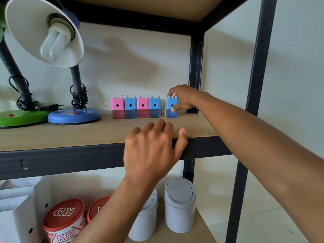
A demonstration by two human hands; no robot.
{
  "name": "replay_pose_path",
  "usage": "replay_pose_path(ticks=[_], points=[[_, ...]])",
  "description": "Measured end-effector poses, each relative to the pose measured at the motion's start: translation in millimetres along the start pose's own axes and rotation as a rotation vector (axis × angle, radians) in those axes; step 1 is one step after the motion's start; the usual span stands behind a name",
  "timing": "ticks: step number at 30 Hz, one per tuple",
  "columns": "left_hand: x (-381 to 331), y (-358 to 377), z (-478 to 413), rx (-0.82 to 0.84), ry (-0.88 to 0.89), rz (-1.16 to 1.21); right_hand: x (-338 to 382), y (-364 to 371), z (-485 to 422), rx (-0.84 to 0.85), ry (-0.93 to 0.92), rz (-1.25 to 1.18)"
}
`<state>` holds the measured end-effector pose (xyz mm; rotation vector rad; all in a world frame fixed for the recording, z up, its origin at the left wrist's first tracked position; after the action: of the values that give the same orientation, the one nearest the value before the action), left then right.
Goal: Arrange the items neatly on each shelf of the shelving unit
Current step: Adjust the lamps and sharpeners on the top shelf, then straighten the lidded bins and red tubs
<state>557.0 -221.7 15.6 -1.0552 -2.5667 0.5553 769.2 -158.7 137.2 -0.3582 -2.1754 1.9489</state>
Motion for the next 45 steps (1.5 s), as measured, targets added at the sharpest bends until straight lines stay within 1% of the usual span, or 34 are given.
replay_pose_path(ticks=[7,16,19,21,23,24,28,29,31,33,34,37,38,39,41,43,45], points=[[0,3,1,-0.022,0.011,-0.015,12,9,-16,-0.039,-0.054,-0.035],[0,6,1,-0.058,0.016,0.010,11,13,-17,-0.022,-0.046,-0.079],[0,5,1,-0.046,0.011,0.016,10,9,-7,0.020,-0.032,-0.073],[0,4,1,-0.023,0.002,0.025,10,0,8,0.017,-0.025,-0.102],[0,1,2,-0.014,0.013,0.066,12,-8,32,-0.040,-0.049,-0.183],[0,-1,3,-0.031,0.048,0.098,14,-10,46,-0.087,-0.080,-0.238],[0,-12,17,-0.234,0.364,0.298,28,9,120,-0.328,-0.264,-0.487],[-1,-12,26,-0.262,0.418,0.331,33,18,141,-0.388,-0.304,-0.548],[-2,-6,52,-0.254,0.480,0.351,40,42,182,-0.501,-0.385,-0.670],[-1,10,83,-0.178,0.501,0.362,47,71,218,-0.595,-0.452,-0.783],[1,21,98,-0.113,0.489,0.385,49,90,234,-0.635,-0.477,-0.838],[8,57,135,0.127,0.357,0.478,51,164,259,-0.737,-0.470,-0.956],[9,69,144,0.205,0.304,0.482,53,194,261,-0.719,-0.438,-0.989],[10,79,151,0.283,0.255,0.474,53,226,258,-0.664,-0.394,-1.025],[8,97,158,0.437,0.165,0.451,52,292,246,-0.497,-0.284,-1.052],[4,113,160,0.567,0.099,0.407,44,357,231,-0.372,-0.159,-0.980],[-2,130,159,0.683,0.057,0.341,33,408,219,-0.271,-0.029,-0.846]])
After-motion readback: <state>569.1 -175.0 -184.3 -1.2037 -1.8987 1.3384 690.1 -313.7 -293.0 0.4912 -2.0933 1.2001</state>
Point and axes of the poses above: each hand's wrist, its own z-axis away from the middle knuckle, its own y-axis out of the palm, x = y × z, the point moved 2 cm from there along -z, towards the middle knuckle, and after that the axes turned 14 degrees about x, right-handed, at the moved point
